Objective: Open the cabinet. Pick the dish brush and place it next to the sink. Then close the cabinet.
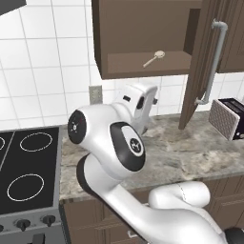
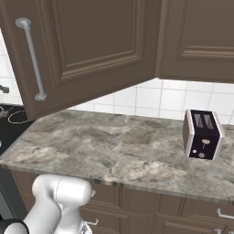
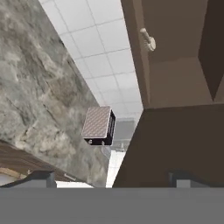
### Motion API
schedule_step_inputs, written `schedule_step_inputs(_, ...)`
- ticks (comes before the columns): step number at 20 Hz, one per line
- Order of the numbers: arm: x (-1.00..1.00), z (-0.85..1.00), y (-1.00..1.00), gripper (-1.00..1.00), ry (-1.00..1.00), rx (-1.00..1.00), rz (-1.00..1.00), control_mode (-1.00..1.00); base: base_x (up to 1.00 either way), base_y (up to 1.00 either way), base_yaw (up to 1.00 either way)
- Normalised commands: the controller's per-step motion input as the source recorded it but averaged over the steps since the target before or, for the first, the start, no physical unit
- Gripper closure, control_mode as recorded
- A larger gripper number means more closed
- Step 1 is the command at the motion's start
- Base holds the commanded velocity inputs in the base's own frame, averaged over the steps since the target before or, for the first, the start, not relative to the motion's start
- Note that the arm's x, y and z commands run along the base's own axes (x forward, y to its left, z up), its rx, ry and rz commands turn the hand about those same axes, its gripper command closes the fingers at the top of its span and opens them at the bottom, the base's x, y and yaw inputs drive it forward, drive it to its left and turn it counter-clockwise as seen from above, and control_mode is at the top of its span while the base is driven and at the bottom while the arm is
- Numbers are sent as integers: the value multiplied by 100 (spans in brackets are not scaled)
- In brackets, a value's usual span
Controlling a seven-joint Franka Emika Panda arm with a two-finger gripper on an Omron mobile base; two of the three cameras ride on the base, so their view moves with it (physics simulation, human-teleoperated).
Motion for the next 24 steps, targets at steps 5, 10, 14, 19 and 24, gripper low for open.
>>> schedule_step_inputs(5, 6, 4, 0, -100, 11, -9, -17, -100, 0, 0, 0)
schedule_step_inputs(10, 4, 6, 0, -100, 5, -8, -23, -100, 0, 0, 0)
schedule_step_inputs(14, 12, 6, 0, -100, 0, -12, -24, -100, 0, 0, 0)
schedule_step_inputs(19, 1, 5, 0, -100, 0, -8, -15, -100, 0, 0, 0)
schedule_step_inputs(24, 0, 0, 0, -100, -2, -1, -6, -100, 0, 0, 0)
